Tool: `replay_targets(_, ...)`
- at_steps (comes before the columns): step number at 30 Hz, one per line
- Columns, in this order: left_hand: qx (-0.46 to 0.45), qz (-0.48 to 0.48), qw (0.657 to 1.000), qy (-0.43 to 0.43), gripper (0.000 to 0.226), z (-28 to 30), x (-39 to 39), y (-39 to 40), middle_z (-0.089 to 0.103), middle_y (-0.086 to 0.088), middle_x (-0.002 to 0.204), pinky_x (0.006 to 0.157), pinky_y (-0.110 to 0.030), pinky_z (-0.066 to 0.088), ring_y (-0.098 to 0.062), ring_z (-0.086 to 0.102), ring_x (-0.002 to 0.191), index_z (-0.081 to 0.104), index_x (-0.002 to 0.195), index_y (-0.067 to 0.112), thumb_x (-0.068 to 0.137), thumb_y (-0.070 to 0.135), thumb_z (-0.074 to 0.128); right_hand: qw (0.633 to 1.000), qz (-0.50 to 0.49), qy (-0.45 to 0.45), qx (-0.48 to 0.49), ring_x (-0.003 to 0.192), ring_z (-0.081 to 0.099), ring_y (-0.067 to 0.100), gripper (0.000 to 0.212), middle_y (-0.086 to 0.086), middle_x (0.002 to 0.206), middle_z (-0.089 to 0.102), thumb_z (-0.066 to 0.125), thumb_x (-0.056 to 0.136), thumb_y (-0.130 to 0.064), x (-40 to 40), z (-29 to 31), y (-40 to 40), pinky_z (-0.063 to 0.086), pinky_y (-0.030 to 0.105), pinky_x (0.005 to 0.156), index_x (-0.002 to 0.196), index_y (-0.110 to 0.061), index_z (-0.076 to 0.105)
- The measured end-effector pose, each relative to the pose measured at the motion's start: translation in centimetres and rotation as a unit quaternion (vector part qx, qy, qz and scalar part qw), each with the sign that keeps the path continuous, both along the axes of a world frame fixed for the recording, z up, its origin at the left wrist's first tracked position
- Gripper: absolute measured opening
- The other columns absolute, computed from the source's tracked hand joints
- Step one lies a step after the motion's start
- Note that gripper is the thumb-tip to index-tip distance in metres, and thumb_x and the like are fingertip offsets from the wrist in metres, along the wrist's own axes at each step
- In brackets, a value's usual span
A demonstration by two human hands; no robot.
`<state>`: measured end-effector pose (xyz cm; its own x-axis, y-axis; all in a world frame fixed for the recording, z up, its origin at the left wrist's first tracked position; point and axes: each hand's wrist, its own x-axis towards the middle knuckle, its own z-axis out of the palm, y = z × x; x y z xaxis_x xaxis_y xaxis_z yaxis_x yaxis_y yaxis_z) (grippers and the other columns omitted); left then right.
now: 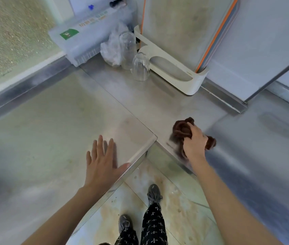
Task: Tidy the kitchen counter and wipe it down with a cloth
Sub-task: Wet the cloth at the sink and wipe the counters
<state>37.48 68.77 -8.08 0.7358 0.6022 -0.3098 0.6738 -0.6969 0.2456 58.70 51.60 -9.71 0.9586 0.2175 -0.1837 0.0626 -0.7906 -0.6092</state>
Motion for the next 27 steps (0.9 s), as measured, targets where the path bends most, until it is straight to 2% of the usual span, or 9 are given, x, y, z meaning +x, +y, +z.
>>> replay_targets(3,0.0,0.03,0.999,0.023,0.105,-1.0,-0.3,1.7,-0.015,-0.009,0.155,0.115,-0.051,0.008,-0.03,-0.01,0.143,-0.005,0.145,0.026,0.067,0.08,0.041,0.989,0.086,0.03,0.113,0.119,0.05,0.034,0.044,0.015,0.126,0.059,0.043,0.084,-0.007,-1.5,0.8,7.1,0.031,0.042,0.108,0.126,-0.013,0.055)
replay_targets(7,0.012,0.041,0.999,0.031,0.112,-1.6,-0.8,2.4,-0.001,-0.007,0.156,0.11,-0.049,0.021,-0.03,0.002,0.143,0.003,0.144,0.029,0.051,0.089,0.021,0.918,0.394,-0.001,-0.032,0.142,0.011,0.029,0.066,-0.003,0.155,0.022,0.049,0.083,-0.002,-10.2,-0.7,10.8,0.001,0.043,0.117,0.143,-0.026,0.034)
replay_targets(9,0.016,0.044,0.999,0.024,0.113,-1.9,-1.0,2.4,0.003,-0.007,0.156,0.109,-0.048,0.024,-0.029,0.006,0.143,0.006,0.145,0.03,0.05,0.09,0.02,0.886,0.459,-0.042,-0.056,0.144,0.001,0.026,0.07,-0.01,0.157,0.012,0.048,0.085,-0.004,-11.5,-0.6,10.1,-0.005,0.044,0.117,0.145,-0.032,0.026)
replay_targets(11,0.015,0.044,0.999,0.024,0.109,-2.2,-1.1,2.6,0.0,-0.005,0.157,0.109,-0.049,0.022,-0.028,0.004,0.144,0.005,0.145,0.032,0.055,0.09,0.026,0.885,0.453,-0.078,-0.071,0.144,0.001,0.027,0.073,-0.01,0.157,0.012,0.05,0.083,-0.004,-8.7,-1.3,10.1,-0.002,0.048,0.118,0.145,-0.033,0.024)
replay_targets(16,-0.001,0.044,0.998,0.035,0.104,-2.7,-1.2,2.7,-0.016,-0.001,0.155,0.113,-0.048,0.011,-0.024,-0.011,0.143,-0.01,0.143,0.035,0.061,0.088,0.024,0.955,0.256,-0.059,-0.135,0.144,-0.003,0.034,0.065,-0.007,0.158,0.005,0.046,0.091,-0.021,-1.4,-1.7,12.6,-0.003,0.05,0.116,0.147,-0.033,0.015)
replay_targets(18,-0.012,0.044,0.998,0.034,0.104,-2.5,-1.2,2.5,-0.017,-0.002,0.155,0.113,-0.049,0.009,-0.025,-0.012,0.143,-0.009,0.144,0.033,0.061,0.087,0.022,0.947,0.284,-0.073,-0.132,0.143,0.006,0.038,0.065,-0.004,0.157,0.013,0.05,0.088,-0.022,-3.1,-1.8,12.4,0.002,0.055,0.114,0.146,-0.032,0.022)
replay_targets(22,-0.007,0.013,1.0,0.001,0.106,-2.4,0.2,3.4,-0.005,-0.007,0.156,0.114,-0.05,0.011,-0.031,0.0,0.144,0.005,0.146,0.023,0.064,0.087,0.026,0.881,0.443,-0.122,-0.115,0.135,0.033,0.04,0.074,-0.003,0.147,0.039,0.064,0.072,-0.022,-7.0,-2.1,9.7,0.027,0.066,0.105,0.139,-0.035,0.036)
replay_targets(24,-0.01,-0.014,1.0,-0.01,0.102,-2.1,2.0,4.4,-0.01,-0.004,0.155,0.115,-0.046,0.007,-0.027,-0.004,0.144,0.001,0.146,0.022,0.068,0.084,0.023,0.874,0.455,-0.125,-0.119,0.142,0.015,0.035,0.072,-0.008,0.154,0.023,0.057,0.081,-0.024,-4.5,-2.0,10.4,0.012,0.06,0.113,0.143,-0.04,0.024)
replay_targets(27,-0.035,0.011,0.999,-0.027,0.083,-1.9,5.3,6.7,-0.011,-0.002,0.156,0.116,-0.042,0.006,-0.022,-0.006,0.144,0.001,0.146,0.021,0.083,0.066,0.032,0.91,0.383,-0.073,-0.141,0.144,-0.004,0.03,0.066,-0.011,0.158,0.003,0.046,0.09,-0.026,1.4,-1.3,14.3,-0.002,0.052,0.114,0.146,-0.039,0.013)
